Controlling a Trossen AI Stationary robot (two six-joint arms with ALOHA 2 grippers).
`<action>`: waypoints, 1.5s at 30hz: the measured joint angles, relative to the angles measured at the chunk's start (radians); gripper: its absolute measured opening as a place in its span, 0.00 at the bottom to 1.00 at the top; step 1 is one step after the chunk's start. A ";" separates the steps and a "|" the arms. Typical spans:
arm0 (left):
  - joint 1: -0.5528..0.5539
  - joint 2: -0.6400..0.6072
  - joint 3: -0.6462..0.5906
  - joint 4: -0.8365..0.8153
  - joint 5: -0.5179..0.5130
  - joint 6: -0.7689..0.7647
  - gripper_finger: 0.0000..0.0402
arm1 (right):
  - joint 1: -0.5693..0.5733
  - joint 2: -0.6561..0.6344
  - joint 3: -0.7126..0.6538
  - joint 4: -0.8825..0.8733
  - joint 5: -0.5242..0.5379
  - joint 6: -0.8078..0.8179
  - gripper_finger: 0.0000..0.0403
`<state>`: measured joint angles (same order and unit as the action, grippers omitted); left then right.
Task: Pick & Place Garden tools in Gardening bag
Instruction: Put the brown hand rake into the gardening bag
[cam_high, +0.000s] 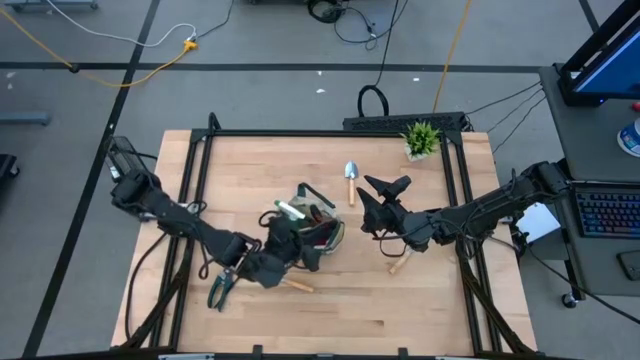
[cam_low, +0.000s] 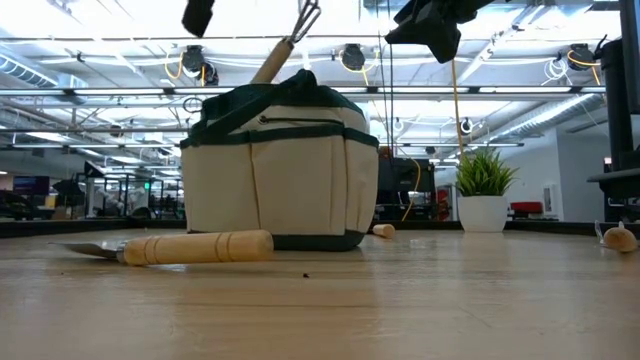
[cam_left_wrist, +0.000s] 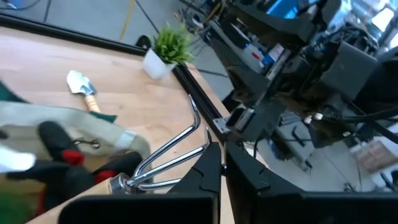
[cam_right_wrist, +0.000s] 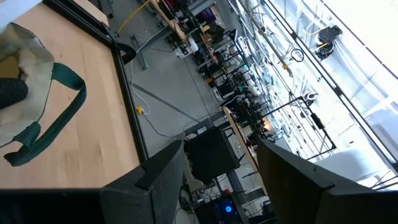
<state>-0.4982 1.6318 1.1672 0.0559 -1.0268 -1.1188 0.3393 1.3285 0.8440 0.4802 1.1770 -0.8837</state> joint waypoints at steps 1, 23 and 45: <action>-0.006 0.000 -0.008 0.000 -0.017 -0.016 0.02 | 0.000 0.000 0.000 0.000 0.000 0.000 0.49; -0.034 0.001 -0.037 -0.065 -0.148 -0.095 0.02 | 0.000 0.000 0.000 0.000 0.000 0.000 0.49; -0.133 0.001 -0.205 0.043 -0.360 -0.321 0.02 | 0.000 0.000 0.000 0.000 0.000 0.000 0.49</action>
<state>-0.6309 1.6329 0.9621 0.0991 -1.3865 -1.4401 0.3393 1.3285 0.8440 0.4797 1.1770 -0.8837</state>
